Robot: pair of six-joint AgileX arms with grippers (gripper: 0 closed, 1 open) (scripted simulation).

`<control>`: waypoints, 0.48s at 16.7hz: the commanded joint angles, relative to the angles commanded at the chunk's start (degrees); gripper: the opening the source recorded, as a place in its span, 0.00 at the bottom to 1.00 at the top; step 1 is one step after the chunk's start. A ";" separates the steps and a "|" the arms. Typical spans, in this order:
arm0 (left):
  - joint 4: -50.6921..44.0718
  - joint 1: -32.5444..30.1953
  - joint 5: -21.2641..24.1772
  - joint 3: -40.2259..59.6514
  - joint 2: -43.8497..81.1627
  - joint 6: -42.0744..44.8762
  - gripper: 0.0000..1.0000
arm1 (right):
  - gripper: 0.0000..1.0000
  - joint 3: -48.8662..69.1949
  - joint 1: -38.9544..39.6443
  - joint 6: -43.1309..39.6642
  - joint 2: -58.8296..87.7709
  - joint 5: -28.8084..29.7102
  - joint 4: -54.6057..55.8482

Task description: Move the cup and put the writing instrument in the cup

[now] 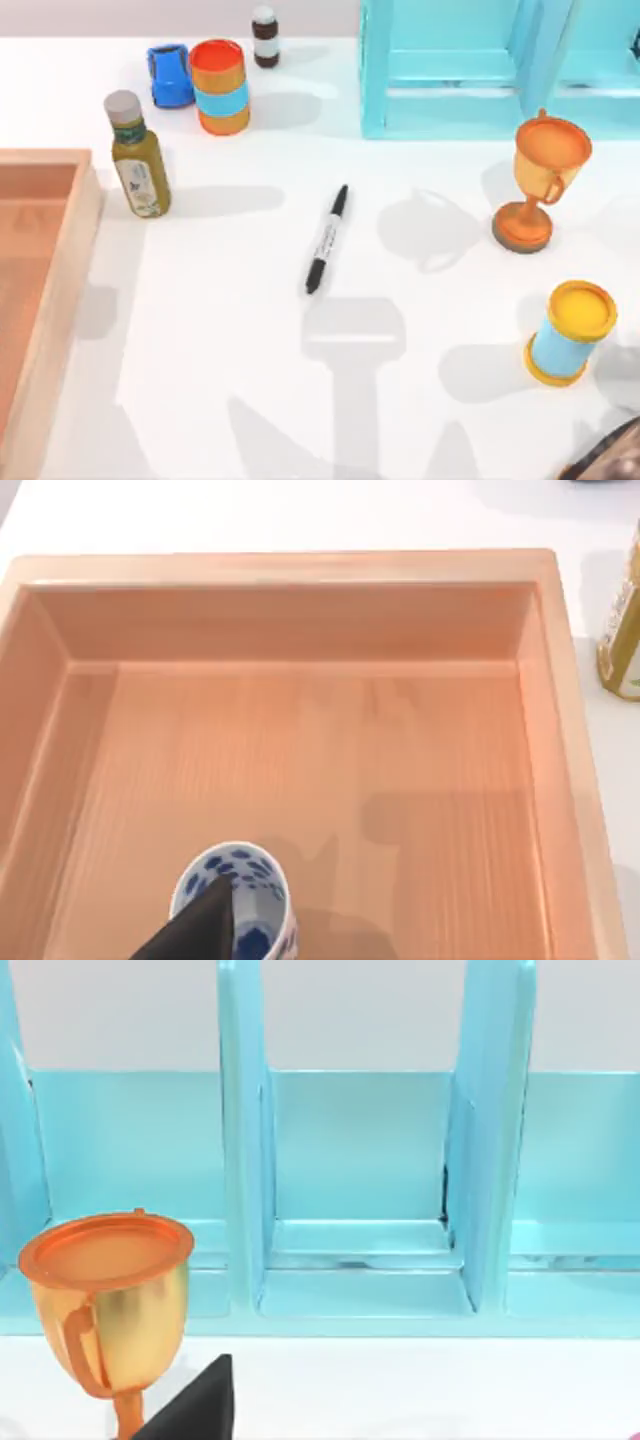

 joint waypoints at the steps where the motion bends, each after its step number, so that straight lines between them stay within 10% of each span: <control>1: -4.10 0.76 -0.12 4.60 5.66 0.81 1.00 | 1.00 0.00 0.00 0.00 0.00 0.00 0.00; 8: -30.66 5.39 -0.49 35.11 43.65 6.13 1.00 | 1.00 0.00 0.00 0.00 0.00 0.00 0.00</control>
